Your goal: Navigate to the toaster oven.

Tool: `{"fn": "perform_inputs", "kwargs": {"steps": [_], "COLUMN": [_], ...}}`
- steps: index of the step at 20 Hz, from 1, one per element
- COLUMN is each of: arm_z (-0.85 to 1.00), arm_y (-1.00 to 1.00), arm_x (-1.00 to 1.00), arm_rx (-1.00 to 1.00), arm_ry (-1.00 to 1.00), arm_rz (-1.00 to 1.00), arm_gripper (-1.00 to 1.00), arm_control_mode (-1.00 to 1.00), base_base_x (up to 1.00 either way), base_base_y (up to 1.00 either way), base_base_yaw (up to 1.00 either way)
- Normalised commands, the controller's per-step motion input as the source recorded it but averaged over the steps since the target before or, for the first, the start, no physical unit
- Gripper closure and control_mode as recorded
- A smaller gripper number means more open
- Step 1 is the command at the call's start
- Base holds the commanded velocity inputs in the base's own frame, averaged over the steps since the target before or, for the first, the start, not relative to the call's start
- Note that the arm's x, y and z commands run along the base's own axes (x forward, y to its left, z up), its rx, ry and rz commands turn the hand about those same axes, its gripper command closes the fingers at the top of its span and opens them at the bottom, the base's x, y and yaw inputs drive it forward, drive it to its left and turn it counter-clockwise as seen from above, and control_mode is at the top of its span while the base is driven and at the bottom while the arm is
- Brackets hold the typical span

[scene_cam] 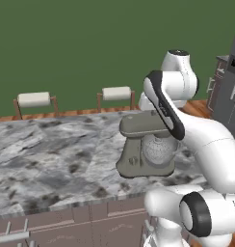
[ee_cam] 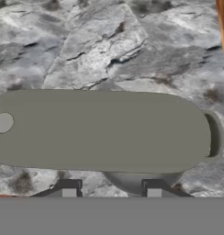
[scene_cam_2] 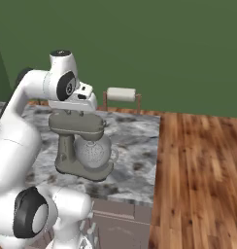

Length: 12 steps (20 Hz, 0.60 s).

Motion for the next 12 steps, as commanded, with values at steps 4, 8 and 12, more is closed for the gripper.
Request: {"fn": "perform_inputs", "kwargs": {"steps": [4,8,12], "arm_z": [0.00,0.01,0.01], "arm_y": [-0.01,0.00,0.02], "arm_x": [-0.59,-0.99,-0.97], "arm_rx": [0.00,-0.02,-0.04], "arm_ry": [-0.09,-0.27,-0.31], "arm_rz": [0.00,0.00,0.00], "arm_gripper": [-1.00,-1.00,-1.00], "arm_control_mode": [-1.00,-1.00,-1.00], "base_base_x": [0.00,0.00,0.00], "base_base_y": [0.00,0.00,0.00], "base_base_yaw": [0.00,0.00,0.00]}}
